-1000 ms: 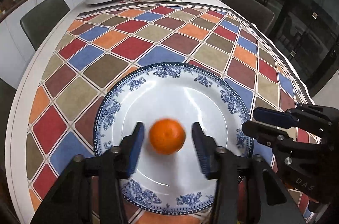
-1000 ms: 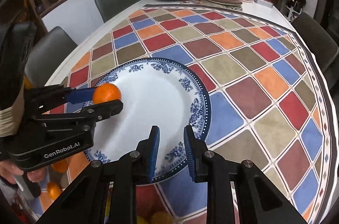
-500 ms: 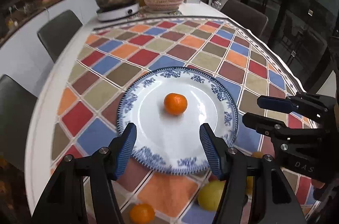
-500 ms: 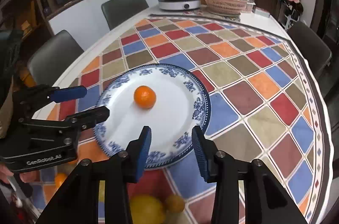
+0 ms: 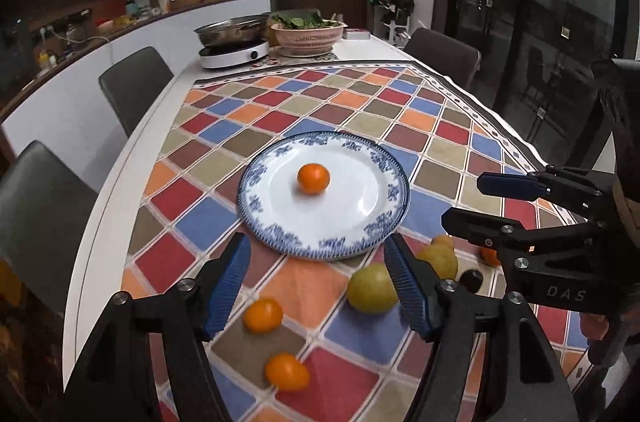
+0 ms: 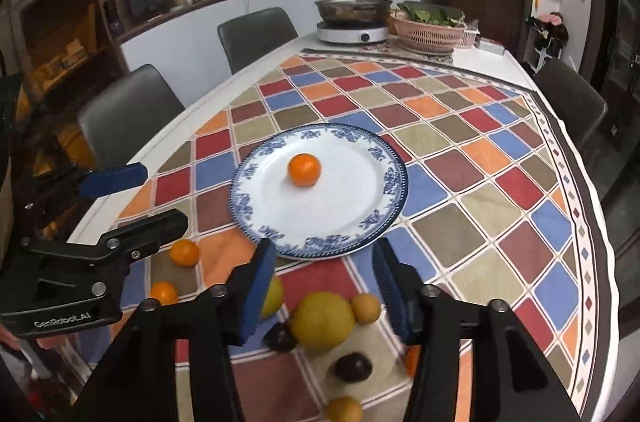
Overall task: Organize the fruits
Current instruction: 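Grasp a second orange with the left tool while the right tool grasps the green citrus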
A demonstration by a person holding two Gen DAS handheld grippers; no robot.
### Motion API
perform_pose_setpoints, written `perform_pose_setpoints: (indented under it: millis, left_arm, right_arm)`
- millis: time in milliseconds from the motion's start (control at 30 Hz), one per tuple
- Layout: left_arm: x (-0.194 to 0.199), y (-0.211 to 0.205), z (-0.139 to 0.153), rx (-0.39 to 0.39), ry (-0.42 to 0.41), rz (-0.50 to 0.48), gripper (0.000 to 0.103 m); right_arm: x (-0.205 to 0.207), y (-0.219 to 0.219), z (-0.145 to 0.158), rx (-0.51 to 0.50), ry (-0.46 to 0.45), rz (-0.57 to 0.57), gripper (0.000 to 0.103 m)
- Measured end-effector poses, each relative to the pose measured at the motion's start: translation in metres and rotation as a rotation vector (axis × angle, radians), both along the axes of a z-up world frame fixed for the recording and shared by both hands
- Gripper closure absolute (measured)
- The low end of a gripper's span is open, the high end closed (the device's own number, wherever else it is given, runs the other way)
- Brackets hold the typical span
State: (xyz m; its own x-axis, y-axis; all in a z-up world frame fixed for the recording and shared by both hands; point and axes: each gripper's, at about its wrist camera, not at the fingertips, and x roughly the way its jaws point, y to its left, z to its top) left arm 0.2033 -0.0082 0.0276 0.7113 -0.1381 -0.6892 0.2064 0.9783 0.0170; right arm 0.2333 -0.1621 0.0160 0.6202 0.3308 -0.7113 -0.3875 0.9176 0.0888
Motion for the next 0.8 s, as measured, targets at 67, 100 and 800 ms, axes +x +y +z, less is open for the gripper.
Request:
perform_pose_setpoints:
  millis: [67,100,800]
  left_arm:
    - [-0.012,0.005,-0.003,0.008,0.003,0.017,0.034]
    - [-0.018,0.009,-0.005,0.010,0.004,0.024,0.034]
    - [-0.039,0.037,-0.071,0.029,0.224,0.069,0.035]
  right_arm:
    - [-0.009,0.006,0.000,-0.006,-0.012,0.022,0.046]
    - [-0.013,0.011,-0.001,-0.015,-0.015,0.039,0.046]
    - [-0.017,0.075,-0.045,-0.261,0.148,0.324,0.046]
